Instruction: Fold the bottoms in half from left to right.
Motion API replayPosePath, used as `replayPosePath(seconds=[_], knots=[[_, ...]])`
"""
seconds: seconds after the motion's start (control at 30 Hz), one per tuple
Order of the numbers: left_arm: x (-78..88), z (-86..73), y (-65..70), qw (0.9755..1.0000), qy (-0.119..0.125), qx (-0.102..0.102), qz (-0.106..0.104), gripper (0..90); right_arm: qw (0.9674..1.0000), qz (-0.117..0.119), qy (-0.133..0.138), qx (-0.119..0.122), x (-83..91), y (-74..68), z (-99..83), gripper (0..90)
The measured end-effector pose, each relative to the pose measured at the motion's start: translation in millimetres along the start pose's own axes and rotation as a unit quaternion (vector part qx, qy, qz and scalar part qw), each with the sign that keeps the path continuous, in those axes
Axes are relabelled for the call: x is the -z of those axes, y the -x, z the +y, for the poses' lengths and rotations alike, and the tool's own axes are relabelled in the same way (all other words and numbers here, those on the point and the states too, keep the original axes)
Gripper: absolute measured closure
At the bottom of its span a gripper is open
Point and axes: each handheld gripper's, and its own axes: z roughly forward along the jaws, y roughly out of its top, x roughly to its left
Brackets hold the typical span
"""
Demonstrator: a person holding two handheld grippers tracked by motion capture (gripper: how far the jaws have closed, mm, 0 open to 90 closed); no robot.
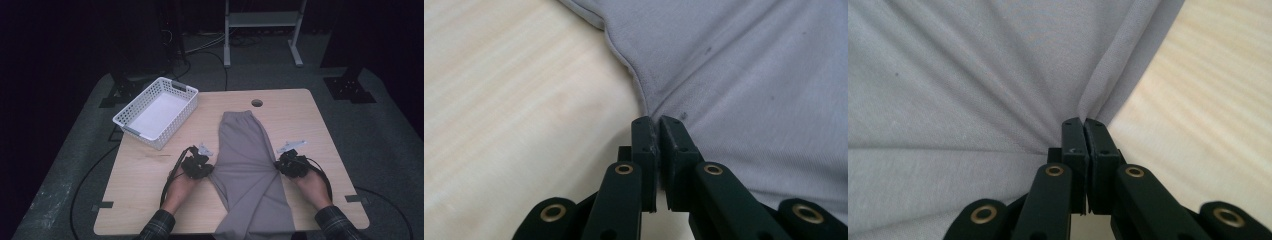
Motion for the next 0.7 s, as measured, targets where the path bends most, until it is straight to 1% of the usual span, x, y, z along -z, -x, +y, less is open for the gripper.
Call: replayPosePath(seconds=[0.07, 0.1, 0.13, 0.2, 0.27, 0.3, 0.37, 0.4, 0.43, 0.5, 0.57, 0.6, 0.63, 0.67, 0.7], knots=[[-1.5, 2.0, -2.4, 1.0, 0.0, 0.002, 0.001, 85.5, 1.0, -0.004, 0.004, 0.003, -3.7, 3.8, 3.6, 87.7], [-6.0, 7.7, -8.1, 0.9999, 0.001, 0.004, 0.01, 85.5, 0.9999, -0.007, 0.006, 0.005, -6.4, 6.4, 6.3, 87.7], [-8.2, 10.6, -10.7, 0.9999, 0.001, 0.003, 0.014, 85.5, 0.9999, -0.009, 0.007, 0.009, -8.1, 8.1, 8.0, 87.7], [-12.0, 16.9, -15.5, 0.9997, -0.004, 0.002, 0.025, 85.5, 0.9999, -0.012, 0.009, 0.004, -11.8, 12.6, 11.8, 87.7], [-16.2, 22.1, -19.8, 0.9995, -0.004, 0.003, 0.031, 85.4, 0.9998, -0.013, 0.012, 0.008, -15.7, 17.0, 16.0, 87.7], [-17.6, 24.8, -22.1, 0.9994, -0.008, 0.001, 0.035, 85.4, 0.9998, -0.014, 0.014, 0.005, -17.6, 19.1, 17.9, 87.8], [-21.7, 29.8, -27.0, 0.9989, -0.007, 0.002, 0.046, 85.4, 0.9997, -0.015, 0.02, 0.002, -21.5, 23.3, 21.2, 87.8], [-23.3, 31.3, -28.7, 0.9987, -0.005, 0.003, 0.05, 85.4, 0.9996, -0.012, 0.024, -0.002, -24.1, 26.3, 23.0, 87.8], [-25.5, 33.8, -31.7, 0.9985, -0.004, 0.006, 0.054, 85.4, 0.9997, -0.013, 0.022, -0.004, -25.1, 27.9, 24.9, 87.8], [-27.8, 36.5, -34.5, 0.9982, -0.003, 0.011, 0.06, 85.4, 0.9996, -0.016, 0.024, -0.008, -28.9, 32.5, 29.2, 87.8], [-28.9, 38.6, -36.5, 0.9979, -0.005, 0.012, 0.063, 85.3, 0.9992, -0.014, 0.03, -0.023, -32.1, 37.5, 31.6, 85.7], [-29.2, 38.8, -37.1, 0.9979, -0.005, 0.014, 0.063, 85.2, 0.9989, -0.02, 0.031, -0.03, -32.9, 40.0, 32.6, 82.1], [-29.1, 38.9, -37.8, 0.9978, -0.006, 0.015, 0.064, 85.2, 0.9983, -0.036, 0.028, -0.035, -33.3, 42.2, 33.1, 80.9], [-29.0, 38.7, -38.2, 0.9978, -0.006, 0.016, 0.064, 85.2, 0.9976, -0.055, 0.024, -0.035, -33.9, 45.3, 31.9, 79.3], [-29.1, 38.1, -39.4, 0.998, -0.002, 0.019, 0.06, 85.1, 0.9972, -0.054, 0.026, -0.044, -33.4, 48.1, 30.7, 77.9]])
